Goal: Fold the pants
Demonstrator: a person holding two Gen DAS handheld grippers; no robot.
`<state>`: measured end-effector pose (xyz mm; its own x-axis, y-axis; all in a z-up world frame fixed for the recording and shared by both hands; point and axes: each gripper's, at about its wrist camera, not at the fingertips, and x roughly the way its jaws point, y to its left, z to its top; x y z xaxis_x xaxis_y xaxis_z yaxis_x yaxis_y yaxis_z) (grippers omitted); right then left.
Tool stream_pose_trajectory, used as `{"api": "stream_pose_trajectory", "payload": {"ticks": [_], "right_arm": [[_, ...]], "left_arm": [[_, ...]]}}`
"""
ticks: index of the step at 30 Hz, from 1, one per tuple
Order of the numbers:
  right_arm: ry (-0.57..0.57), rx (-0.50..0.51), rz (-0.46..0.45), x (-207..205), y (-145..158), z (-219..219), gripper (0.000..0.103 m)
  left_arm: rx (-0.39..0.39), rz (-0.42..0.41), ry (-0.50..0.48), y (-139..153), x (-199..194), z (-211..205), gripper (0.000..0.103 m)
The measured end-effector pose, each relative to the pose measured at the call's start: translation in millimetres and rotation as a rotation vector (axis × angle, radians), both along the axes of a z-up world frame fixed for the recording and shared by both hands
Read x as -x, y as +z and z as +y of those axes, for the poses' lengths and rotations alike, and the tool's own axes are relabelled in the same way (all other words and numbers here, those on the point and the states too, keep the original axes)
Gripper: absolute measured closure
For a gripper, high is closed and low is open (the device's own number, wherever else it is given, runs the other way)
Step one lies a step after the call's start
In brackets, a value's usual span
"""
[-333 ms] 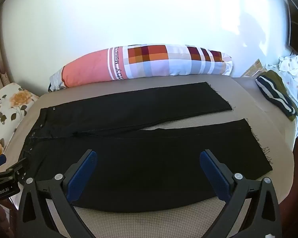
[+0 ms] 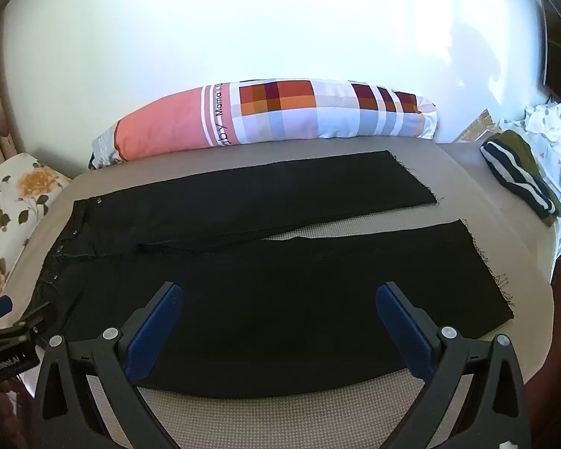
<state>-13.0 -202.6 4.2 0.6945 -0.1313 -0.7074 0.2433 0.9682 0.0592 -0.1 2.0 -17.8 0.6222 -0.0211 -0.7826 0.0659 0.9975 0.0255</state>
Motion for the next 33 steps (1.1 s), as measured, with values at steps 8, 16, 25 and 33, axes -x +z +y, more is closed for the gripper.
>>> {"api": "stream_pose_trajectory", "payload": {"ticks": [8, 16, 25, 33], "right_arm": [[0.005, -0.002, -0.005, 0.8, -4.2, -1.8, 0.0], [0.012, 0.008, -0.006, 1.3, -3.9, 0.5, 0.0], [0.012, 0.031, -0.012, 0.4, -1.6, 4.6, 0.0], [0.013, 0.018, -0.002, 1.5, -5.8, 3.2, 0.0]], "left_arm": [[-0.037, -0.011, -0.011, -3.3, 2.2, -4.8, 0.002], [-0.041, -0.016, -0.027, -3.7, 1.7, -7.4, 0.002], [-0.023, -0.038, -0.055, -2.7, 3.7, -8.9, 0.002], [-0.01, -0.036, -0.084, -0.8, 4.9, -10.6, 0.002]]}}
